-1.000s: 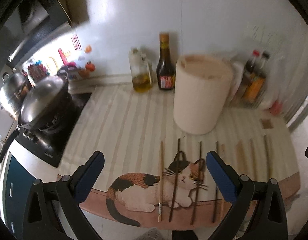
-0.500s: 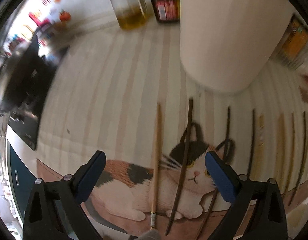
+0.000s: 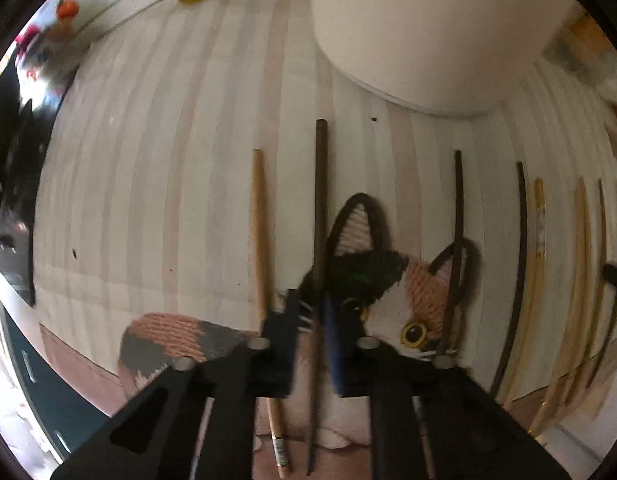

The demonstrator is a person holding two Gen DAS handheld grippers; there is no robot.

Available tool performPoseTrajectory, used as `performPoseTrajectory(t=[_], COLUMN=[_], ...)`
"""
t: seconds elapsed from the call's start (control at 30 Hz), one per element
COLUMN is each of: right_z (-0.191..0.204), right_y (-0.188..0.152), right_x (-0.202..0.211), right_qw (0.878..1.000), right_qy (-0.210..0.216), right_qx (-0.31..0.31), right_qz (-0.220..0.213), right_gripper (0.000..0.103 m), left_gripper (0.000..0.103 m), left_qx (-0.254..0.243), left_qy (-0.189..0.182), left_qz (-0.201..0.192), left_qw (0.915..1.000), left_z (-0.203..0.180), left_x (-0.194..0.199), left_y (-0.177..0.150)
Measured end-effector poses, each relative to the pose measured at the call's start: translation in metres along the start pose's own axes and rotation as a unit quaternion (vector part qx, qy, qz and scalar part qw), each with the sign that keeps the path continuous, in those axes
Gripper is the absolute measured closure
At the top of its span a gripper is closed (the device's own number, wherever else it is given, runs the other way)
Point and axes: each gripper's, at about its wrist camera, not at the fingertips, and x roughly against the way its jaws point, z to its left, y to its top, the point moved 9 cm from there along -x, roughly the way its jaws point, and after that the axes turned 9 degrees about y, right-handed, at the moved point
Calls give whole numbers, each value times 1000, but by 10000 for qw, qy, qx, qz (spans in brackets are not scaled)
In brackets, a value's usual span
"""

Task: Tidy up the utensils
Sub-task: 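Grasp a dark chopstick with the left tool while the right tool grasps a light wooden chopstick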

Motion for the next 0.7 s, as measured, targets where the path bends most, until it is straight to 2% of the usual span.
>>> performPoseTrajectory(t=[0.1,0.2,0.23,0.27,0.37,0.47,0.57,0.7], right_z=[0,2,2,2,2,0,5,16], right_y=[0,-1,-3,-7,-13,-3,15,19], right_x=[-10,-14,-15,-16,-18,-23,-29,-39], right_qw=[9999,9995,9996,9996,9990,9989,9985,9969], right_qy=[-90,-257,-225,-162,-41,-41,-173,-336], right_qx=[58,162,153,133,129,30,108,293], right_qz=[47,38,78,193,422,468,504,655], right_gripper=[57,76,88,93,93,92,87,86], left_gripper=[99,99,99,98,95,93,93,93], left_qx=[193,269,256,223,262,239,129,-143], left_qy=[-83,-195,-241,-329,-538,-701,-665,-466], left_qz=[45,129,160,212,307,424,462,371], left_qw=[9998,9994,9993,9990,9977,9964,9966,9981], left_z=[7,14,13,13,21,32,39,36], left_x=[-3,-1,0,3,4,0,-5,-8], left_y=[0,3,3,3,2,10,30,44])
